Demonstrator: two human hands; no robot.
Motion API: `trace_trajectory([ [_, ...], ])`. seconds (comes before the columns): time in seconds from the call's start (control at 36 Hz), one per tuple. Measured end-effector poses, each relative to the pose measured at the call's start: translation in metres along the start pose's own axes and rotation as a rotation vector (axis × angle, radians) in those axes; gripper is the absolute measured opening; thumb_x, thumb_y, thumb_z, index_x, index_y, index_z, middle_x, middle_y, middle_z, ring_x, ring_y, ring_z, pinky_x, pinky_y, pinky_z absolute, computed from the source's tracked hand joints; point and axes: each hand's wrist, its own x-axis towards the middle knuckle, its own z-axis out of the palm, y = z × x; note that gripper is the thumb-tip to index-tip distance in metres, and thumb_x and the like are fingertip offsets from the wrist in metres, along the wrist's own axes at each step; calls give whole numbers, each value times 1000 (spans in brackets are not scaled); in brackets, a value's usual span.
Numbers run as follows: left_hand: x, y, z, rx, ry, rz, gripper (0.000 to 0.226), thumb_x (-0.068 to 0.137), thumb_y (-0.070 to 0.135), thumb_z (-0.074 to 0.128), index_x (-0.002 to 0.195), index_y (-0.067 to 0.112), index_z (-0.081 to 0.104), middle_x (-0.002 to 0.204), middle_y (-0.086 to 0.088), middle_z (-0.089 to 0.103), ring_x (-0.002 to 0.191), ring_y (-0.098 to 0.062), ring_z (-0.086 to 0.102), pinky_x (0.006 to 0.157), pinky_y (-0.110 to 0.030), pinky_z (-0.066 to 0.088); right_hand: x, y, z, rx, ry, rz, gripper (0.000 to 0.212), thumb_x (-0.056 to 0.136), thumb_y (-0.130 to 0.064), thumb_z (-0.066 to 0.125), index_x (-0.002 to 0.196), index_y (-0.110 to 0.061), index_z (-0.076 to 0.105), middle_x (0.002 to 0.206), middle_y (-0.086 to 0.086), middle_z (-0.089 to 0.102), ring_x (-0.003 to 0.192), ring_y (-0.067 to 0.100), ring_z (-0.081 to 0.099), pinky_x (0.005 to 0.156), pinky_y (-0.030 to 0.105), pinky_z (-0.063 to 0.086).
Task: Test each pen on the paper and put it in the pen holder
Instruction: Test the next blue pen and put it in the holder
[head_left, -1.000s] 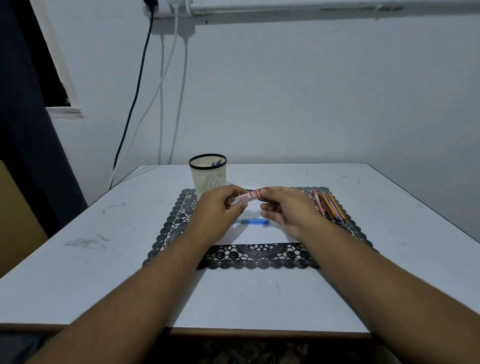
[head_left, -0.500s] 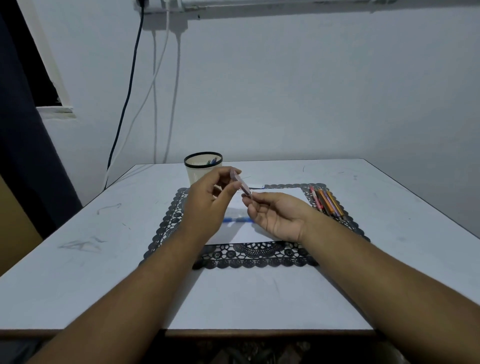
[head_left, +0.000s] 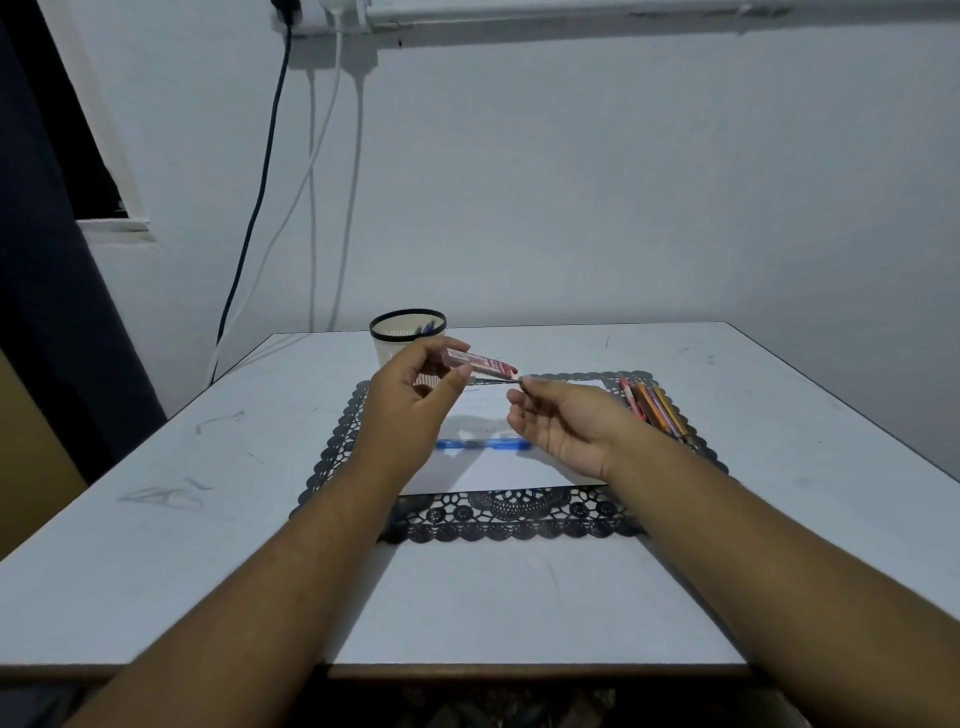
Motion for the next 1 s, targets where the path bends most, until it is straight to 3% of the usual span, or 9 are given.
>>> trace_trajectory([
  [0.17,-2,-4,1,143,-28,-64,18,91,24,72,102,37,70,95,12,72,84,-14,67,80,-50,58,1,-3,0,-62,68,-183,9,103,-5,59,101,1,65,80,14,68,61,18,65,57,29,61],
  [0.22,-2,-4,2,195,-32,-71,19,90,22,72,101,37,69,98,15,72,88,-11,67,80,-47,57,2,-4,0,-70,66,-230,8,103,-4,59,101,1,65,82,14,68,64,18,65,59,29,62],
  [0.36,-3,-4,3,264,-33,-76,14,92,22,74,100,33,70,95,19,72,87,-1,64,71,-23,51,4,-4,1,-104,70,-303,10,103,-5,60,101,1,68,88,13,67,68,17,66,63,29,62],
  [0.56,-2,-8,6,237,-66,-84,16,90,17,76,98,30,69,93,13,74,83,-5,66,67,-14,48,0,-5,-3,-203,57,-390,4,97,-2,68,99,-2,71,90,12,71,80,19,68,74,30,61],
  [0.81,-2,-14,7,303,-168,-103,20,88,21,78,101,31,65,84,12,75,77,-6,68,63,-25,44,0,-6,-4,-304,81,-473,6,94,1,71,95,-5,72,85,7,72,82,20,69,77,32,60],
  [1.0,-3,-10,7,343,-175,-103,21,88,21,79,103,30,66,81,11,74,72,-2,66,55,-11,39,-1,-8,-5,-332,135,-536,7,96,-2,70,95,-9,71,93,9,73,85,22,69,72,32,60],
])
